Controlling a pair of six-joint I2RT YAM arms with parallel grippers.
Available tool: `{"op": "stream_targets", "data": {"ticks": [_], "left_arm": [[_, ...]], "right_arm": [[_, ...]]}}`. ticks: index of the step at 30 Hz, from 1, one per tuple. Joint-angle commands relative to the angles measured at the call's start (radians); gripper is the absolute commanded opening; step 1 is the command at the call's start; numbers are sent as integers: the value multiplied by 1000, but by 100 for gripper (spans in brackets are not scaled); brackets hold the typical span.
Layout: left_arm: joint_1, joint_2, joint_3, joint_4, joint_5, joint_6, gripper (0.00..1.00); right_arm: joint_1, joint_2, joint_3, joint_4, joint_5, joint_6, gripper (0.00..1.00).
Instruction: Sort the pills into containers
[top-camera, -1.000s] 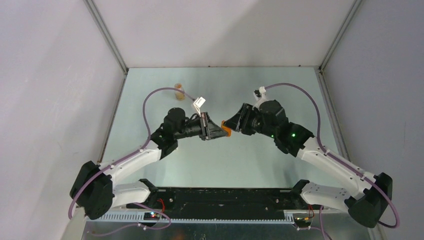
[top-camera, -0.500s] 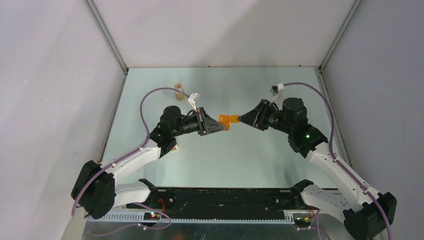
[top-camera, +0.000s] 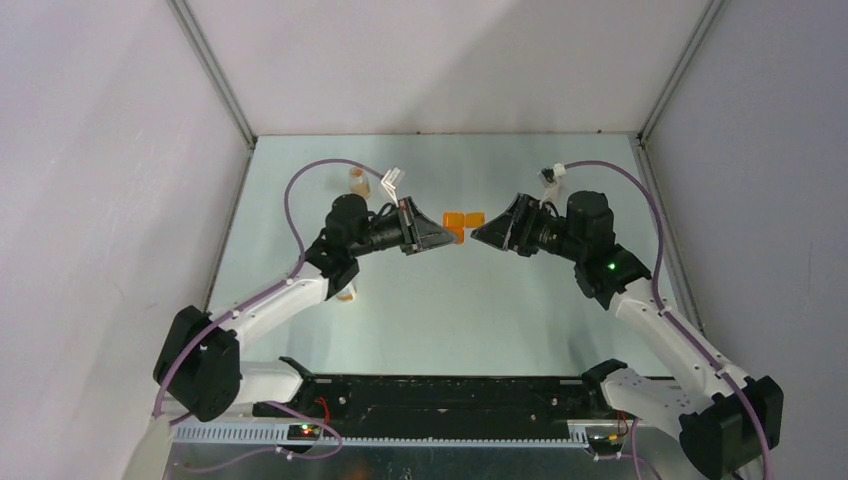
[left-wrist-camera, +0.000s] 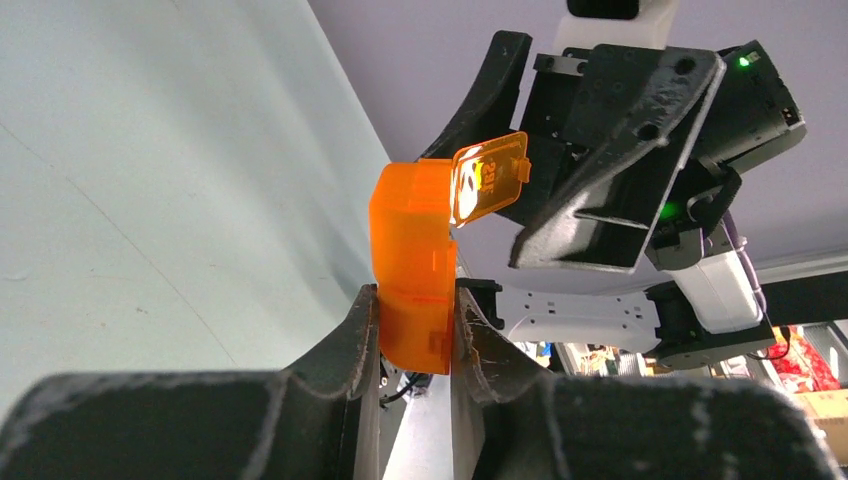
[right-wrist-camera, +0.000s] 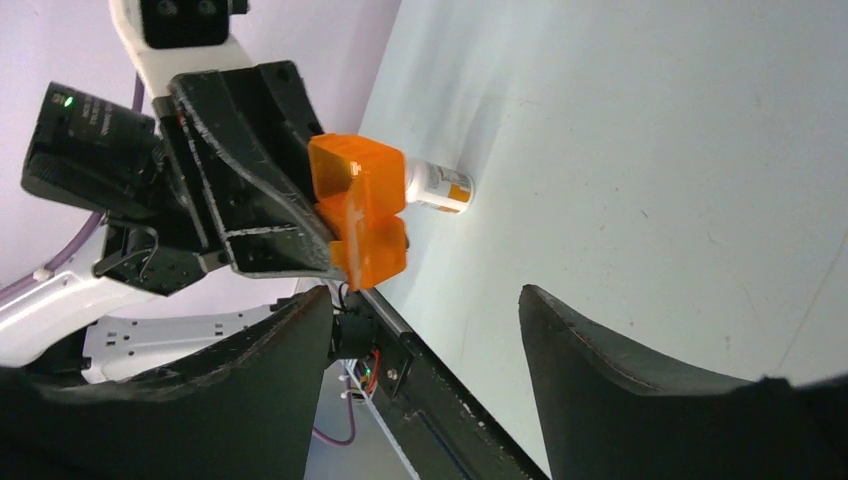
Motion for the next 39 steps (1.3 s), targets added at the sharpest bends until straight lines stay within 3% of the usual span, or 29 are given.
{"op": "stream_targets", "data": {"ticks": [1,5,9,18,21,22,23,27,33,39], "left_arm": [[13,31,39,-3,29,30,0],[17,47,38,-6,41,39,0],[24,50,26,-9,39,44,0],[39,46,-28,13,49,43,2],[41,44,-45,6,39,50,20],[44,41,-52,3,33,55,33],[47,40,-56,-1,21,58,38],[51,32,-77,-19,-15,84,77],[60,5,-69,-159,-128,183,99],[66,-104,-52,-344,-295,298,100]], "right_arm": [[-4,35,-13,191,-87,-12,73],[-4,73,-14,269,-97,13,73],[-4,115,-14,323,-114,32,63],[1,191,-14,275,-67,40,12],[2,201,-14,249,-49,29,2],[3,203,-14,237,-46,27,0],[3,206,-14,231,-43,22,0],[2,209,-14,175,-15,-3,0],[-11,235,-23,54,-6,-64,0],[-30,301,-93,-29,-55,-150,0]]}}
